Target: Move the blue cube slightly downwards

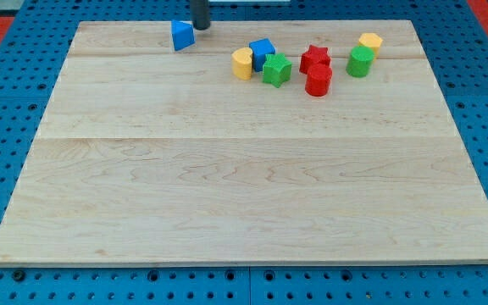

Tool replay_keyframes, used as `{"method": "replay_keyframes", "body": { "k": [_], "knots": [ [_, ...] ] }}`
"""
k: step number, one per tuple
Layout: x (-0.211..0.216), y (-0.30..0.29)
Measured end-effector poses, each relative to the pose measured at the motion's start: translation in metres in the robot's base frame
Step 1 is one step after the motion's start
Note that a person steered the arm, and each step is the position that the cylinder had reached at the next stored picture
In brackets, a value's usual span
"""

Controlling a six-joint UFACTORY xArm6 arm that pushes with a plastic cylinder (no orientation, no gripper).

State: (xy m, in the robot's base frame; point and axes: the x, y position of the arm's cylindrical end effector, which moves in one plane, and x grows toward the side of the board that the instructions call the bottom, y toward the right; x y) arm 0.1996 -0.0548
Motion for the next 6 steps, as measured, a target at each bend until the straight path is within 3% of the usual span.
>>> {"method": "replay_keyframes", "body": {
  "k": [2, 4, 6],
  "knots": [
    [0.024, 0.083],
    [0.088, 0.082],
    [0.112, 0.049]
  ]
}}
